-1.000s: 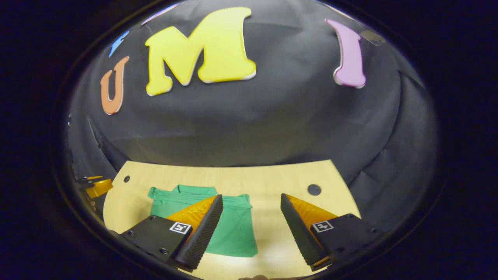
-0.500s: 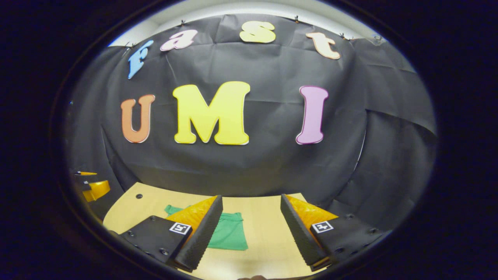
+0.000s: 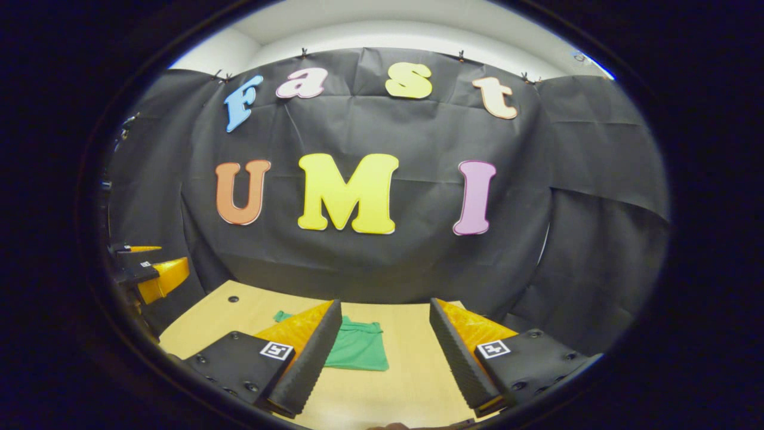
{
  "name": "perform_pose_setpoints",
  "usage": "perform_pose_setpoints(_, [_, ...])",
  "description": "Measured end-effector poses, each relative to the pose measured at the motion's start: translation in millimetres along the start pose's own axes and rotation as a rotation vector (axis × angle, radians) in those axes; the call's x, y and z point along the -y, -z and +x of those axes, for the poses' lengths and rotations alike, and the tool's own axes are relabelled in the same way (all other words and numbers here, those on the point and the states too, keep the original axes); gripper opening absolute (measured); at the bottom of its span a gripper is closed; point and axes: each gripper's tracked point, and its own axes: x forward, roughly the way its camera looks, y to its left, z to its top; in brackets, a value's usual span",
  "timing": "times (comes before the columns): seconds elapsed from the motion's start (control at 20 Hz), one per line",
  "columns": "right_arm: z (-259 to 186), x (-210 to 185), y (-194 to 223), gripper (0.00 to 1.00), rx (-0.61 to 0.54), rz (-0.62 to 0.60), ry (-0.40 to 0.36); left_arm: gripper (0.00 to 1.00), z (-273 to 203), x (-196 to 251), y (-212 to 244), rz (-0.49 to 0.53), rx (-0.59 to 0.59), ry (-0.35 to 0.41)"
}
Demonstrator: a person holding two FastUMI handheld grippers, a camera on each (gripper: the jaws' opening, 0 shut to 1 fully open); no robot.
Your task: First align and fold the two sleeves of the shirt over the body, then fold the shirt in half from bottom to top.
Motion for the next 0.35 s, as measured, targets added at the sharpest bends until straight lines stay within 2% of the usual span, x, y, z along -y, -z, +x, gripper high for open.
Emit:
perform_pose_setpoints(0.2, [-9.6, -2.7, 6.2, 0.92, 0.032, -0.063, 0.012, 0.98, -16.1, 19.5, 5.0, 0.026, 0.029, 0.032])
perform_pose_setpoints(0.3, [-14.1, -15.7, 10.4, 0.93, 0.036, -0.068, -0.029, 1.0, -19.5, 31.0, 14.7, 0.03, 0.012, 0.059])
perform_pose_setpoints(0.35, [-17.0, -22.5, 13.6, 0.95, 0.032, -0.065, -0.047, 0.98, -20.5, 34.8, 18.8, 0.031, 0.002, 0.068])
